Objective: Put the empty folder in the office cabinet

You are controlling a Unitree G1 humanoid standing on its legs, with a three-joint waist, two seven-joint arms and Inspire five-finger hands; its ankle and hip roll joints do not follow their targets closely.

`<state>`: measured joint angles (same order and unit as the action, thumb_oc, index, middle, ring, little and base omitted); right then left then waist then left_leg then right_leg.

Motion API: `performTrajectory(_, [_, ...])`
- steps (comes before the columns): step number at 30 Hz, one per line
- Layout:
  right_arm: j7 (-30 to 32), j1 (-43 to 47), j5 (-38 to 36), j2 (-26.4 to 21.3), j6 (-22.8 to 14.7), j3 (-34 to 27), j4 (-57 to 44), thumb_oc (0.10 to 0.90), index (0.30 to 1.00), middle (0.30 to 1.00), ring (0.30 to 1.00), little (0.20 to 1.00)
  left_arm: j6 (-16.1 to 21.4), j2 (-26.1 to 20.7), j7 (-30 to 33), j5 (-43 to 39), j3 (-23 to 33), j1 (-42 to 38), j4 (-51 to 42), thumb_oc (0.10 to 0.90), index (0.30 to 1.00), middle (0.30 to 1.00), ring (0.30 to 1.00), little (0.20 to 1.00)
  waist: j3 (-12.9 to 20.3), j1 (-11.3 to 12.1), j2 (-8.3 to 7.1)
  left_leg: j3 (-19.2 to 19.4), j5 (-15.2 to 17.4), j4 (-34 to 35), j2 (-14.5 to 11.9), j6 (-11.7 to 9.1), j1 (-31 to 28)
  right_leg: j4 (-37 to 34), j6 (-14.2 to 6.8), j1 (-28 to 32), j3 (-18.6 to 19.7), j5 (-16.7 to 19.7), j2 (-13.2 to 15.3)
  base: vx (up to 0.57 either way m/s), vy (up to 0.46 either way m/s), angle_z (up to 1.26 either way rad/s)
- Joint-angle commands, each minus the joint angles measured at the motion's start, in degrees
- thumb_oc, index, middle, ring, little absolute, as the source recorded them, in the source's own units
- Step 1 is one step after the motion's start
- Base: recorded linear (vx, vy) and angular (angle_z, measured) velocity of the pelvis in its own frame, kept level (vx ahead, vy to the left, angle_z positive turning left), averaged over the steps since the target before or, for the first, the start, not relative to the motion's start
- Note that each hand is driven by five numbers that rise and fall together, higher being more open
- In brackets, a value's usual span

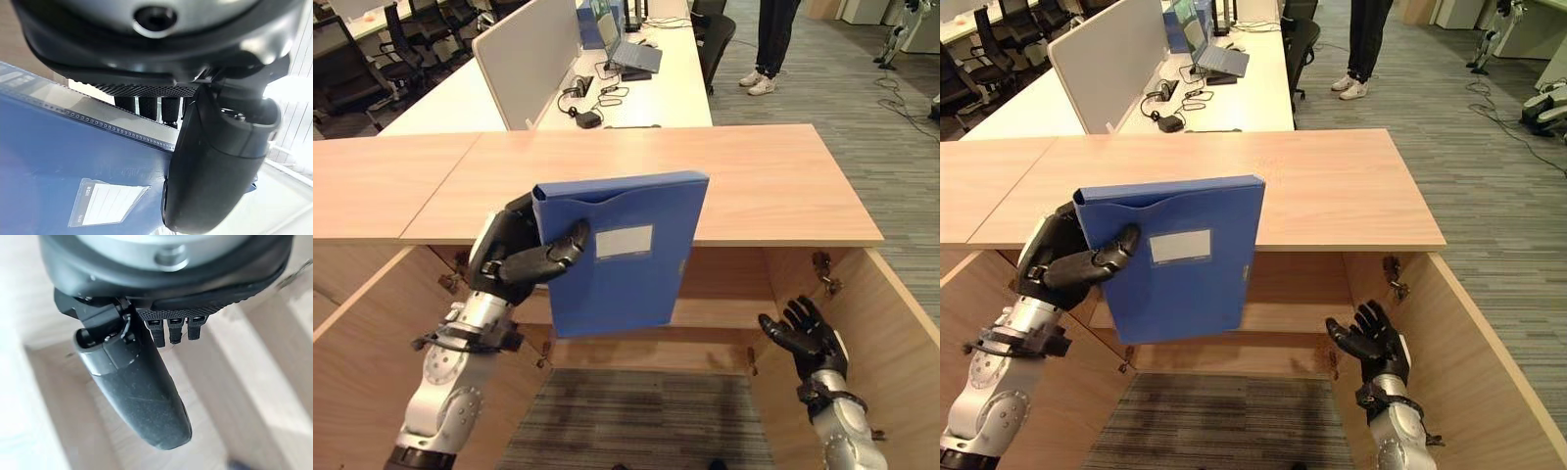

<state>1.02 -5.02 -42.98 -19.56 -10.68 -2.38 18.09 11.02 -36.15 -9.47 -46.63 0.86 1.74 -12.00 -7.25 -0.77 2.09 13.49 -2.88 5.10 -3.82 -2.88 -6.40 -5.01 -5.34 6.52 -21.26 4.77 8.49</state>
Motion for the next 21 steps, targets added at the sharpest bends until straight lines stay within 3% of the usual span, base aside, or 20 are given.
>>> performTrajectory(1, [-2.48,6.42,-1.46,-2.96,-5.63,-1.47,-8.10,0.800,0.900,0.900,0.900,0.900,6.47,-3.04,-0.66,0.44,5.50,-6.79,-2.29,0.400,0.300,0.300,0.300,0.300,1.82,0.19,-0.95,3.66,1.83,-0.10,-3.40,-3.91,-2.38,2.48,-4.97,4.19,-2.48,-7.34,3.10,0.00,0.000,0.00])
performTrajectory(8, [-9.78,7.12,-3.30,-7.36,-2.45,3.94,-20.77,0.800,0.900,0.900,0.900,0.900,6.37,-2.48,-1.48,1.94,5.77,-6.76,-2.23,0.400,0.300,0.300,0.300,0.300,1.82,0.21,-1.37,3.74,1.51,-0.10,-3.62,-4.01,-2.23,2.24,-4.73,4.13,-2.37,-7.36,2.86,0.00,0.000,0.00])
performTrajectory(21, [-20.74,10.60,-7.18,-14.16,3.85,14.91,-27.61,0.800,0.900,0.900,0.900,0.900,5.97,-3.48,-5.81,1.70,3.04,-9.00,-3.81,0.400,0.300,0.300,0.300,0.300,1.99,0.46,-1.76,4.01,1.06,-0.10,-3.91,-4.26,-1.87,1.76,-4.69,3.79,-2.14,-7.04,2.56,0.00,0.000,0.00])
